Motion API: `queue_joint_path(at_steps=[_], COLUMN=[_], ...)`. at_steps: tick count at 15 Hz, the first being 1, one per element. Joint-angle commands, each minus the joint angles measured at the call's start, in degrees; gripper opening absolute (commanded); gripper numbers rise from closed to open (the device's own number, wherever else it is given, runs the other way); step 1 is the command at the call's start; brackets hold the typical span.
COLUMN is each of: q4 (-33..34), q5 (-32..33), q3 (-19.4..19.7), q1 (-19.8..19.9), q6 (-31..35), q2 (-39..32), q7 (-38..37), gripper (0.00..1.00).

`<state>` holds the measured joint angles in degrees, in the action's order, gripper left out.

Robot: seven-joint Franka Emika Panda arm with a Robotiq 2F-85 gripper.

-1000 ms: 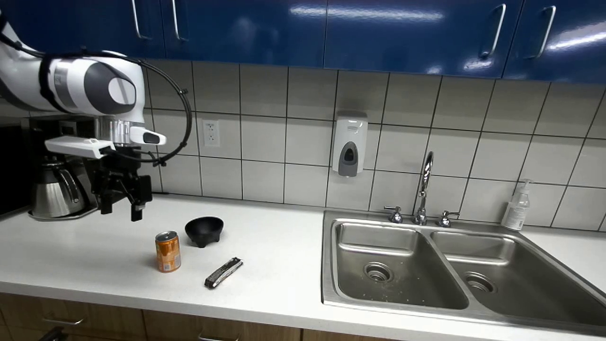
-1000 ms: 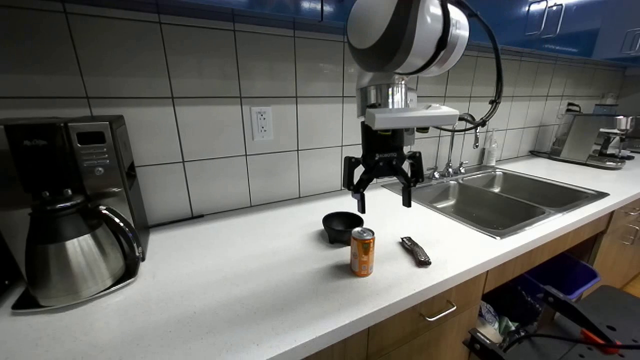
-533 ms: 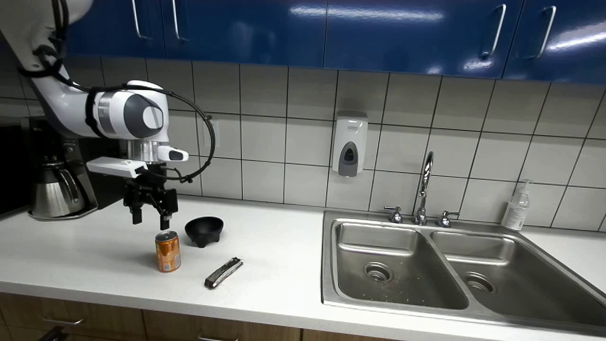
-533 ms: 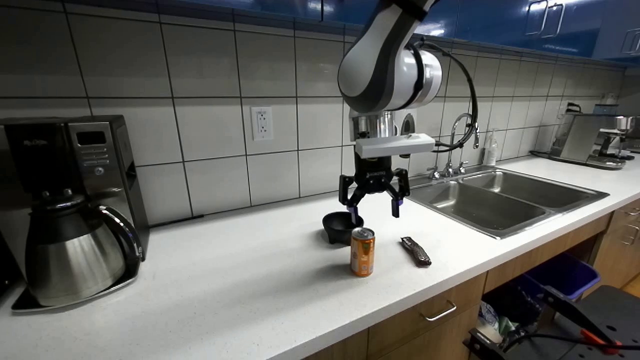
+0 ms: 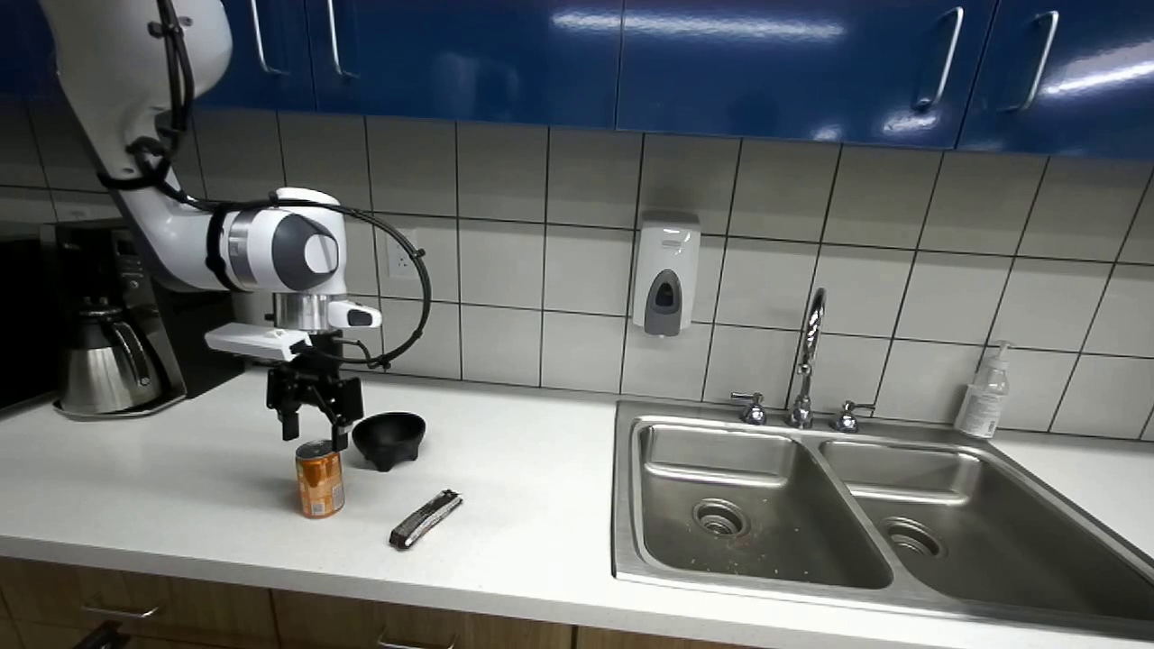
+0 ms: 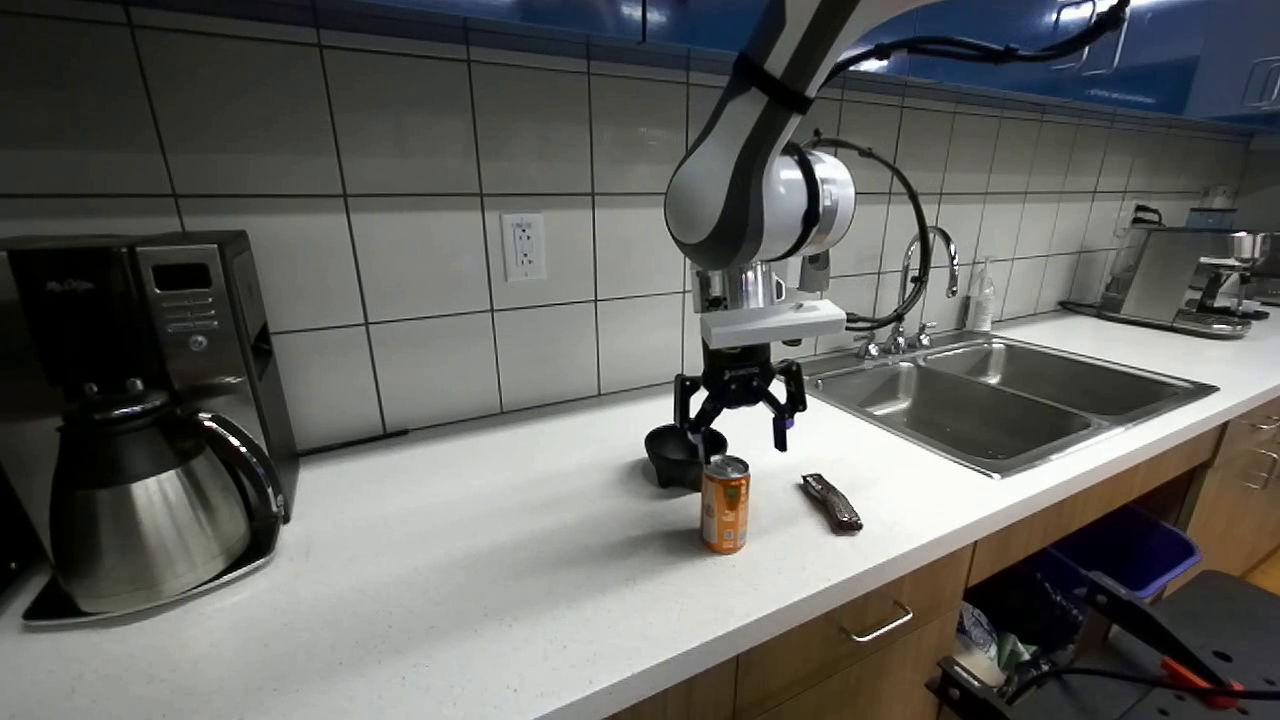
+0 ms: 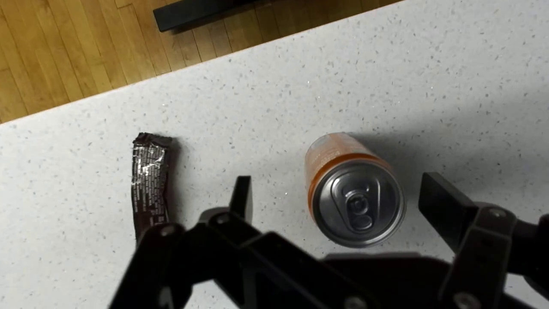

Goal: Put the can in the bowl

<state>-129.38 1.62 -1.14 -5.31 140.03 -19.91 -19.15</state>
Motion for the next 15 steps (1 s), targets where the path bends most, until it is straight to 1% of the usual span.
queue_joint_path(at_steps=[1,6,15], q4=[2.2,3.1,4.8], q5=[0.5,1.1,1.5], q3=[0.8,1.5,3.0], q1=[-1.9,-3.4,-4.9], q6=[0.6,1.4,3.3], q2=[-1.7,-3.2,-6.4], q7=[-1.9,-2.8,-3.1], gripper=[1.0,1.0,1.0])
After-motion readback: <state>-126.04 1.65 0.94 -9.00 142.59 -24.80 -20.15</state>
